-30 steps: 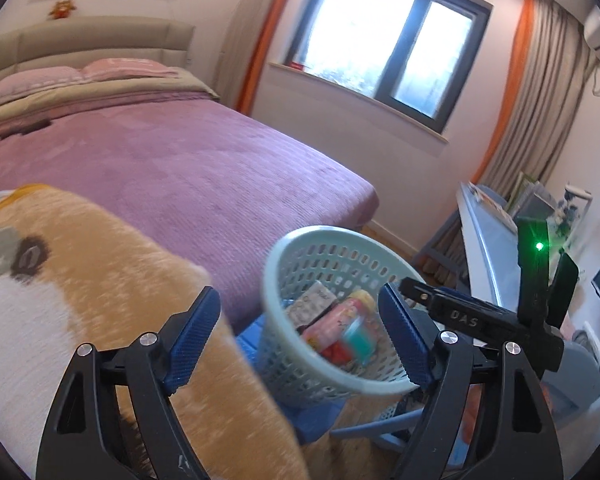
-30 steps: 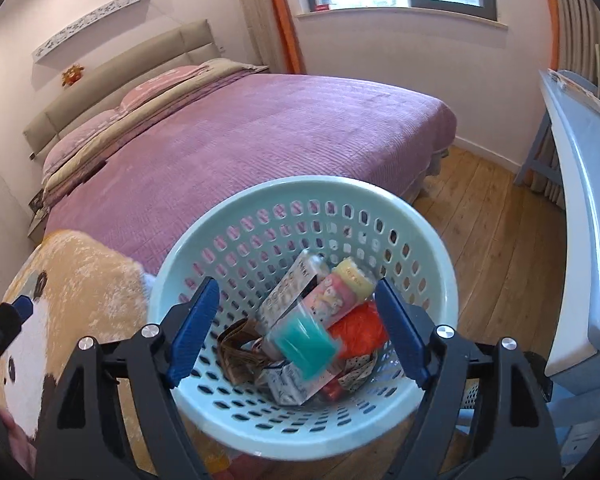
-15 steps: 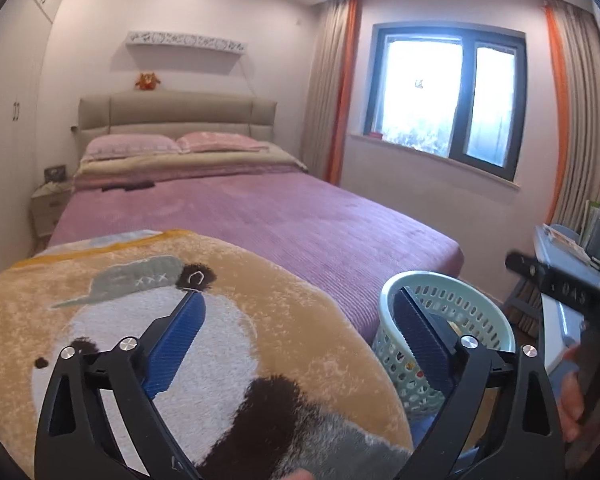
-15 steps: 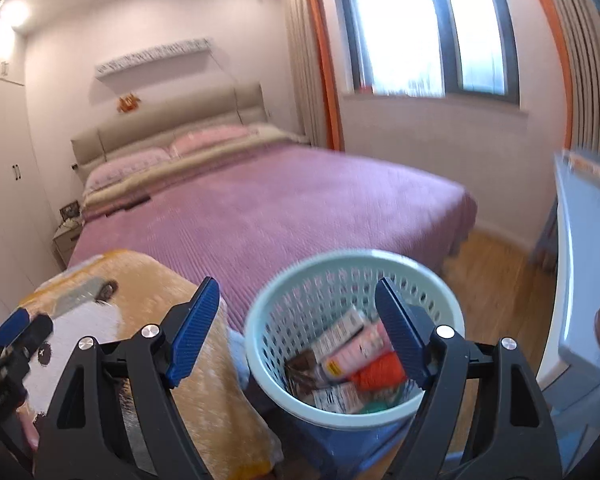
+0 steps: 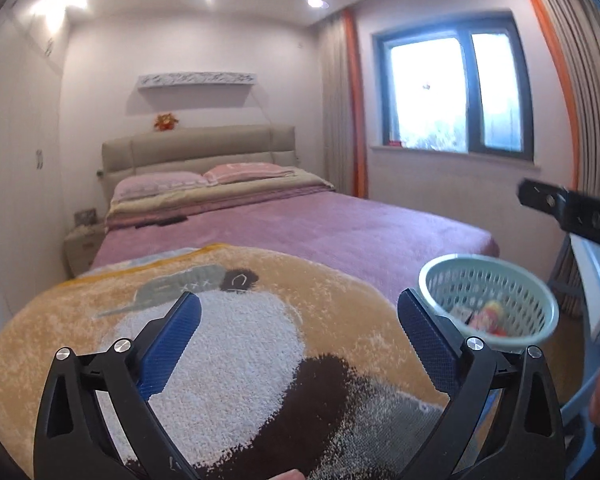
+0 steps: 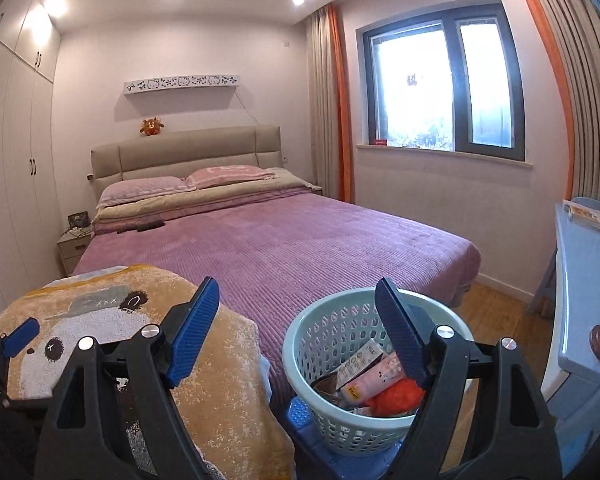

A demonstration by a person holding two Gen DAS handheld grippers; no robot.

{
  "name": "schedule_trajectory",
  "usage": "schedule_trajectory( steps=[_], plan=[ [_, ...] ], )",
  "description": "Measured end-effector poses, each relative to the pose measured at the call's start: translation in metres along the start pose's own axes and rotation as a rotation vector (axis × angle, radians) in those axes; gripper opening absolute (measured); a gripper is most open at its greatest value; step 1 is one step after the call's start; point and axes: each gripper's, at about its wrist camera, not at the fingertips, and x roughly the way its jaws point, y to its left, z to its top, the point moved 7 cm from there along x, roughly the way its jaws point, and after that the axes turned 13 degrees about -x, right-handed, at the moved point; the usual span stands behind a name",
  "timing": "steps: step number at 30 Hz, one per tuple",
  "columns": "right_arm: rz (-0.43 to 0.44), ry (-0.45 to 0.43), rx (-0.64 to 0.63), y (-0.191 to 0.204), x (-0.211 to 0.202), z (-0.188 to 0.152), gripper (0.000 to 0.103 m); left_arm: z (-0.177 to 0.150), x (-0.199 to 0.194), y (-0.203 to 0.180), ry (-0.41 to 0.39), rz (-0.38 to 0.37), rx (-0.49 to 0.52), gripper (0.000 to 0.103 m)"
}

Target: Collect trash

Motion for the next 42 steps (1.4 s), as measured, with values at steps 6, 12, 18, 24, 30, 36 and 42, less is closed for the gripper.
schedule_trajectory(
  steps=[6, 12, 18, 24, 30, 36, 42],
  plan=[
    [0.023, 0.050, 0.016, 0.000, 0.010, -0.012, 0.076, -0.002, 0.000, 0.006, 0.006, 0.024, -0.003, 0.095],
    [0.006, 0.051, 0.007, -0.001, 0.010, -0.017, 0.076, -0.003, 0.003, 0.012, 0.028, 0.022, -0.034, 0.095],
    [0.021, 0.027, 0.017, -0.001, 0.008, -0.015, 0.076, -0.004, 0.003, 0.014, 0.031, 0.023, -0.040, 0.095],
    [0.014, 0.015, 0.002, 0.001, 0.006, -0.013, 0.076, -0.003, 0.003, 0.015, 0.032, 0.024, -0.042, 0.095],
    [0.021, 0.023, -0.005, 0.005, 0.009, -0.014, 0.076, -0.002, 0.004, 0.016, 0.033, 0.025, -0.049, 0.095],
    [0.023, 0.026, -0.007, 0.004, 0.010, -0.015, 0.076, -0.001, 0.004, 0.016, 0.035, 0.023, -0.051, 0.095],
    [0.025, 0.031, -0.008, 0.006, 0.010, -0.017, 0.076, -0.002, 0.003, 0.017, 0.040, 0.019, -0.051, 0.095]
  ],
)
